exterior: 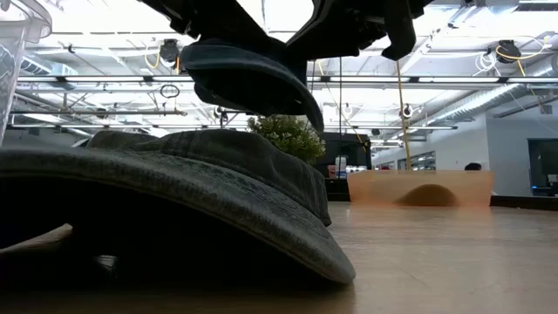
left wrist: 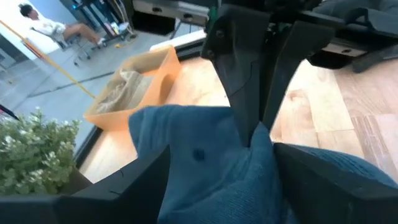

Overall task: Pick & Place hat
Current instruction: Put the blue cap into the transparent bin

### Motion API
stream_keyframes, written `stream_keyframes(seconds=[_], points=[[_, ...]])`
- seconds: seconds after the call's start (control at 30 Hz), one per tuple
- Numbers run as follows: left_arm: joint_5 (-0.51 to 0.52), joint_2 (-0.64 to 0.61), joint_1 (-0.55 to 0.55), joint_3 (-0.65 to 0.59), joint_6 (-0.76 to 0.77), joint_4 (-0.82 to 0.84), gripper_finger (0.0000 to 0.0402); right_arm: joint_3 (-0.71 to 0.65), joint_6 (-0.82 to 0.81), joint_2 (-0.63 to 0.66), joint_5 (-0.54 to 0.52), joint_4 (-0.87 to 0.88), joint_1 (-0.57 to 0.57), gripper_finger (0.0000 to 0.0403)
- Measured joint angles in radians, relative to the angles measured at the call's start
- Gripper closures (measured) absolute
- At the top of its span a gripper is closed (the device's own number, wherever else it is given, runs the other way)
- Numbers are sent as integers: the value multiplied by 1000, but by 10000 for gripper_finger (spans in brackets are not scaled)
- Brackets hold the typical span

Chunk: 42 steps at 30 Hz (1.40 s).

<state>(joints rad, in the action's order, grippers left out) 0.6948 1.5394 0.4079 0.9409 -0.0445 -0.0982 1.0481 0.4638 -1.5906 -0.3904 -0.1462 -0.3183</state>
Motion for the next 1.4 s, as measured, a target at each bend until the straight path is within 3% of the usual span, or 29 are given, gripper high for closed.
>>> stream_keyframes(seconds=[0.5,0.6,1.13,1.23,1.4], points=[[-48,-1,-17,2,52,77,117,-1,20,0,-30,-31,-3,403],[-47,-1,-18,2,45,79,150,-1,24,0,-78,-60,-3,403],[-98,0,-24,0,-52,42,377,-1,31,0,-81,-74,-3,403],[-95,0,-24,0,-55,41,390,-1,42,0,-82,-76,-3,399],[-92,0,-24,0,-56,50,375,-1,45,0,-82,-88,-3,380]])
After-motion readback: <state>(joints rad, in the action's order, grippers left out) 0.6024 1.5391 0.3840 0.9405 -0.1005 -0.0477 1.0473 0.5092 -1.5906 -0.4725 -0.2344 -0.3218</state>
